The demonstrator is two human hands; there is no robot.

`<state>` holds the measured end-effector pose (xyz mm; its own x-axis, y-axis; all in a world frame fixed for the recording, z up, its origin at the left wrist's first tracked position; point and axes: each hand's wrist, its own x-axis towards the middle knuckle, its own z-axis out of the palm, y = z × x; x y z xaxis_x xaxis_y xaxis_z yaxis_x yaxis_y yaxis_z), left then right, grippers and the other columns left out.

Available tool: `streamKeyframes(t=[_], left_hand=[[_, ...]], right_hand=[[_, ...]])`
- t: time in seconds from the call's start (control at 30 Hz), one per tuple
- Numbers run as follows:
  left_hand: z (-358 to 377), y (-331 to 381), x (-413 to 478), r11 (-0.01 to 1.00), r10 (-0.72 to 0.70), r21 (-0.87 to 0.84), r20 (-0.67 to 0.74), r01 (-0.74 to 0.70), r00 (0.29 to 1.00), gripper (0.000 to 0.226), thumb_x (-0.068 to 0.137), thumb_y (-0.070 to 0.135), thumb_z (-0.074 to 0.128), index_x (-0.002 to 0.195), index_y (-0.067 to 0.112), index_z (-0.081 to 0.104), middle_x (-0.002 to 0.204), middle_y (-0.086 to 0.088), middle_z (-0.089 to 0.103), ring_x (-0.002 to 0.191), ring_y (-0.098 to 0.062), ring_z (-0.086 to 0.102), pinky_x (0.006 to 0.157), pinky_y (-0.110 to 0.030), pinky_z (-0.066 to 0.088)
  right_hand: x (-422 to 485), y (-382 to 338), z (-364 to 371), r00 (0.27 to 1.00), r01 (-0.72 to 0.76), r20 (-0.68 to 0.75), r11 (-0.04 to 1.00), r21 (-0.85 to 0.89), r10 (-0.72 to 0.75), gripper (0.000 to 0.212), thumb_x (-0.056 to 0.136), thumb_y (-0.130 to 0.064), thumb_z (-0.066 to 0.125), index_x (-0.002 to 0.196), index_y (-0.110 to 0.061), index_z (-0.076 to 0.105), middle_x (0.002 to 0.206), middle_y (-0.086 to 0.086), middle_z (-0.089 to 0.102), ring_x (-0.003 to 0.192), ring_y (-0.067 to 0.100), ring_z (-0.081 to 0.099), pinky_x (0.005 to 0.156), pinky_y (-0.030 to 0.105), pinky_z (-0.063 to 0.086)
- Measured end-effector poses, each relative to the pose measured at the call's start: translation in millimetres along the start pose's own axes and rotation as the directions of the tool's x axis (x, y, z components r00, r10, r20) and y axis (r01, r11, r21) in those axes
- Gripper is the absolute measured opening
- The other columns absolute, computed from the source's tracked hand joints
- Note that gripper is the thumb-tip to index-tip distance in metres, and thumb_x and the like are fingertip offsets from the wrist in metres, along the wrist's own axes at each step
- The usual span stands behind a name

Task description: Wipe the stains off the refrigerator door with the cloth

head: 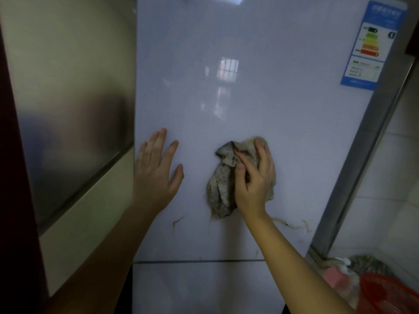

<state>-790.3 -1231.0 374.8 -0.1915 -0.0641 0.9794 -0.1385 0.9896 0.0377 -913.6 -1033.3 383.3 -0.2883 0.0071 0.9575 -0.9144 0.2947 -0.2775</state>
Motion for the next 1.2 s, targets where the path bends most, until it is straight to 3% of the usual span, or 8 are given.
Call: streamKeyframes(t=[0.4, 0.83, 1.0, 1.2], left_hand=[[0.4, -2.7, -1.5, 0.999, 0.028, 0.034, 0.025, -0.029, 0.999, 0.057, 0.095, 0.025, 0.057, 0.148, 0.007, 0.047, 0.163, -0.019, 0.032, 0.153, -0.036, 0.029, 0.125, -0.054, 0.023], [0.9, -5.8, -2.5, 0.997, 0.045, 0.066, 0.054, -0.049, 0.997, 0.061, 0.095, 0.026, 0.057, 0.151, 0.007, 0.043, 0.164, -0.020, 0.030, 0.153, -0.037, 0.027, 0.124, -0.056, 0.024], [2.4, -5.8, -2.6, 0.996, 0.047, 0.077, 0.061, -0.052, 0.997, 0.060, 0.096, 0.029, 0.054, 0.150, 0.005, 0.044, 0.163, -0.021, 0.030, 0.153, -0.037, 0.025, 0.126, -0.055, 0.020], [3.0, -4.9, -4.2, 0.995, 0.045, 0.088, 0.062, -0.051, 0.997, 0.063, 0.095, 0.029, 0.057, 0.152, 0.005, 0.042, 0.164, -0.020, 0.028, 0.154, -0.037, 0.024, 0.126, -0.056, 0.021]], right_hand=[[-2.5, 30.6, -17.1, 0.976, 0.206, 0.099, 0.967, -0.152, -0.193, 0.030, 0.099, -0.026, 0.061, 0.126, -0.017, 0.072, 0.154, 0.014, 0.048, 0.147, 0.035, 0.039, 0.122, 0.044, 0.031], [-28.6, 52.0, -33.7, 0.999, 0.002, 0.050, 0.993, -0.118, 0.004, 0.039, 0.097, -0.028, 0.060, 0.131, -0.010, 0.059, 0.154, 0.011, 0.045, 0.148, 0.029, 0.038, 0.124, 0.031, 0.023], [-39.7, 56.5, -33.3, 0.998, 0.005, 0.069, 0.990, -0.141, 0.004, 0.038, 0.099, -0.029, 0.055, 0.134, -0.013, 0.058, 0.154, 0.012, 0.044, 0.147, 0.034, 0.039, 0.121, 0.047, 0.032], [-41.5, 53.3, -34.5, 0.998, -0.025, 0.051, 0.997, -0.069, 0.029, 0.038, 0.097, -0.027, 0.057, 0.129, -0.006, 0.059, 0.152, 0.015, 0.048, 0.147, 0.036, 0.040, 0.121, 0.049, 0.034]])
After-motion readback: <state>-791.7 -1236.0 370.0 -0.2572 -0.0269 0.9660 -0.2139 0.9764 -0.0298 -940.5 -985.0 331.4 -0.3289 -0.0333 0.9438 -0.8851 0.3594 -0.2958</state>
